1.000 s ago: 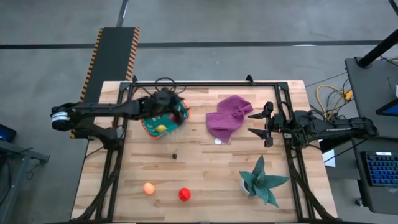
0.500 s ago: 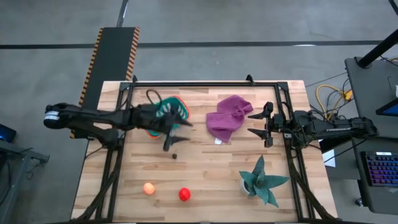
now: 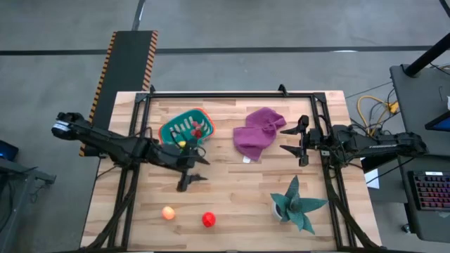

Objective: Pick and placing Produce into tupperware
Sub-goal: Put the black cherry into the blue basket

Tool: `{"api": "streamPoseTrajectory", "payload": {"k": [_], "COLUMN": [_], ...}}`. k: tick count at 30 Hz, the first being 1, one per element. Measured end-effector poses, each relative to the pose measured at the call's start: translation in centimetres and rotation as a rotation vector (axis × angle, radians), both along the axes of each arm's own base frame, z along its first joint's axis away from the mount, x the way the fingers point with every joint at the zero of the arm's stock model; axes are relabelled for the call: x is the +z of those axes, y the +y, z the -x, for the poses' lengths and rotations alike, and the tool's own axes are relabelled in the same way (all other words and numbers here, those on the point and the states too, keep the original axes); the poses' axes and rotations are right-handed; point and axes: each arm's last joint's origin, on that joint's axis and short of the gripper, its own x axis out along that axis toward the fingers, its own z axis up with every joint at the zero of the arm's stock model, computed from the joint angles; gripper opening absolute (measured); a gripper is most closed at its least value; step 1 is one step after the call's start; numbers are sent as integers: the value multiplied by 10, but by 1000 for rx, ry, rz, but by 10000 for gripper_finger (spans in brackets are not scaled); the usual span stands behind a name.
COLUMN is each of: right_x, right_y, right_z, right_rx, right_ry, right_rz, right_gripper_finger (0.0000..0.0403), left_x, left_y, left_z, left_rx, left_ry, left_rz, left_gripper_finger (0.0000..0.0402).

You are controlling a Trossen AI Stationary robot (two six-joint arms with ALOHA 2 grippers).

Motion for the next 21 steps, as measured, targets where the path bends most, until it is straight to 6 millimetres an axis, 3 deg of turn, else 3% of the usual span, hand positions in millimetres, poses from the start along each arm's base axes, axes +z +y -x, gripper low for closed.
{"api": "streamPoseTrajectory", "payload": {"k": [6, 15, 21], "right_x": [0, 0, 1], "right_y": [0, 0, 0], "right_z": [0, 0, 0], "right_rx": [0, 1, 1], "right_ry": [0, -5, -11], "right_rz": [0, -19, -18], "right_gripper_finger": [247, 247, 247], "left_x": [-21, -58, -76], "left_y": [-12, -8, -11], "left_z": [4, 6, 0], "left_rx": [94, 547, 738], "left_ry": [188, 464, 548], "left_rz": [60, 321, 510], "left_gripper_finger": [254, 254, 254]}}
